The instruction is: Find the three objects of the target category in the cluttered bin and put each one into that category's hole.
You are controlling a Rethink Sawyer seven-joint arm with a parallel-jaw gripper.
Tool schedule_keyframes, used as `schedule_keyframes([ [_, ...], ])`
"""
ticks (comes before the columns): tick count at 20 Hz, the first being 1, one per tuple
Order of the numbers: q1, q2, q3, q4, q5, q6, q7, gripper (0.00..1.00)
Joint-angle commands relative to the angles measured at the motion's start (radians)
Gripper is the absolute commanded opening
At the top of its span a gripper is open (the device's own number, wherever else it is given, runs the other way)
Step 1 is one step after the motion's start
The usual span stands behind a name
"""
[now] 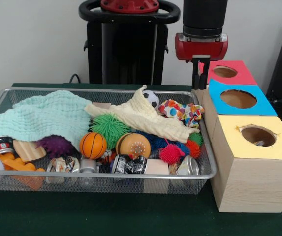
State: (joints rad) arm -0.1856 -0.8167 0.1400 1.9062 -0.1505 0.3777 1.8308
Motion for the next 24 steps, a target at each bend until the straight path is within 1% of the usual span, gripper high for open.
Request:
schedule_keyframes([
  [1,-0.009,0.020,0.122,0.031,-0.091,-0.056,-0.025,0.00],
  [2,-0.011,0.024,0.123,0.021,-0.110,-0.063,-0.016,1.00],
  [4,-0.002,0.025,0.103,0.006,-0.119,-0.078,-0.007,1.00],
  [5,-0.022,0.026,0.114,0.002,-0.115,-0.065,-0.014,1.00],
  [7,-0.084,0.030,0.162,-0.001,-0.105,-0.029,-0.056,1.00],
  [10,-0.167,0.035,0.207,0.004,-0.107,-0.015,-0.092,1.00],
  [11,-0.179,0.032,0.205,-0.006,-0.114,0.004,-0.102,1.00],
  [15,-0.253,0.017,0.241,-0.001,-0.121,0.063,-0.148,1.00],
  [20,-0.358,0.011,0.312,0.020,-0.137,0.093,-0.200,1.00],
  [22,-0.359,0.020,0.314,0.022,-0.153,0.084,-0.181,1.00],
  [24,-0.335,0.036,0.305,0.019,-0.170,0.054,-0.135,1.00],
])
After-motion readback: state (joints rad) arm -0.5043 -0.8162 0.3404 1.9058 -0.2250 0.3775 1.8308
